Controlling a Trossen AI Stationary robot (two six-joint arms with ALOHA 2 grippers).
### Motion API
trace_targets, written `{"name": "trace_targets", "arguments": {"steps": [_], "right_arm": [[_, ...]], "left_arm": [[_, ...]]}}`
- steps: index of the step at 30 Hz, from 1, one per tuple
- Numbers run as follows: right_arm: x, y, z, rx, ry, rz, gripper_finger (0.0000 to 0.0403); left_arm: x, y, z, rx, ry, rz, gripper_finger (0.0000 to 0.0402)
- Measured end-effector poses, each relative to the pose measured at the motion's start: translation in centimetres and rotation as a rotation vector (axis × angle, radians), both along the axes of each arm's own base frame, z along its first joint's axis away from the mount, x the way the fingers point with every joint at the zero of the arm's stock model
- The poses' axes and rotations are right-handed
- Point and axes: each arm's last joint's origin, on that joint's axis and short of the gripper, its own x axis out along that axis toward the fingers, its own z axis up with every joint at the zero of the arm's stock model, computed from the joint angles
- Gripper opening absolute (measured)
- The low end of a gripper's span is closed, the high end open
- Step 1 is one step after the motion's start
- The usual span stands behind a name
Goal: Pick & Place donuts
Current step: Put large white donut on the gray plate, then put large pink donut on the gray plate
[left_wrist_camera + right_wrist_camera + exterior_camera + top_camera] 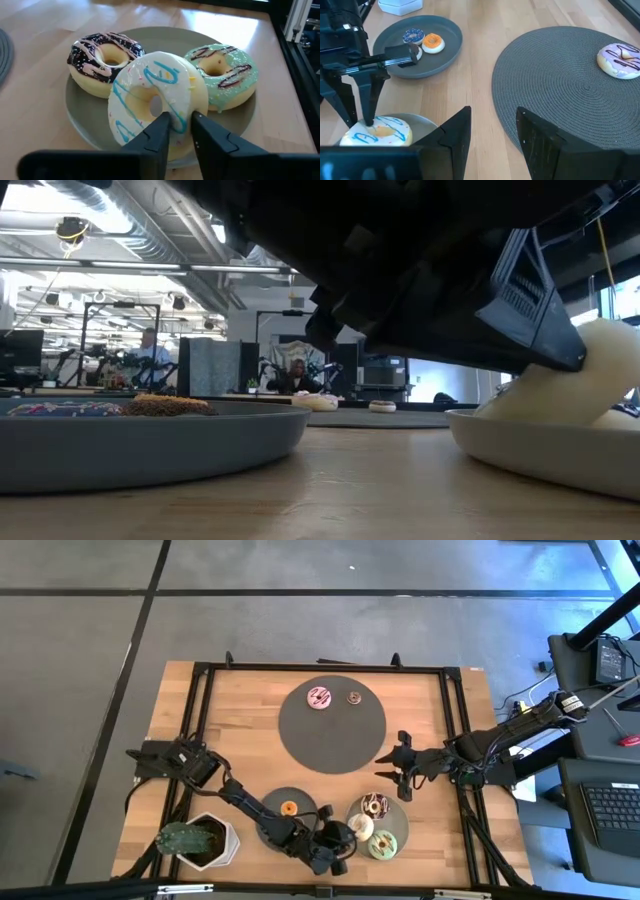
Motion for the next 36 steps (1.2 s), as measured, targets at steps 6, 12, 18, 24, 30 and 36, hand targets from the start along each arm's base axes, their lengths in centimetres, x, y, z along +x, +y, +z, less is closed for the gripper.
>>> {"name": "trace_targets", "arguments": {"steps": [6,12,18,24,30,36], "right_arm": [[0.0,0.0,0.0,0.000,0.000,0.001,0.0158],[0.0,0.0,0.0,-0.001,0.003,0.001,0.0158],[0.0,0.0,0.0,-0.005,0.004,0.003,0.0158],[0.1,-0.1,0.1,-0.022,-0.015,0.008,0.0158],[0.5,-0.6,0.5,-0.058,-0.057,0.000,0.0158],[1.0,-2.1,0.6,-0.081,-0.066,-0.060,0.0158]], "left_arm": [[0.3,0.4,0.1,-0.024,0.009,-0.017,0.0122],[0.6,0.8,1.4,-0.077,0.004,-0.090,0.0137],[-0.2,1.3,4.9,0.041,0.026,-0.140,0.0135],[-2.3,4.9,7.4,0.242,0.224,0.072,0.0132],[-4.6,8.0,7.8,0.254,0.294,0.171,0.0138],[-6.1,12.7,7.4,0.133,0.320,0.256,0.0137]]}}
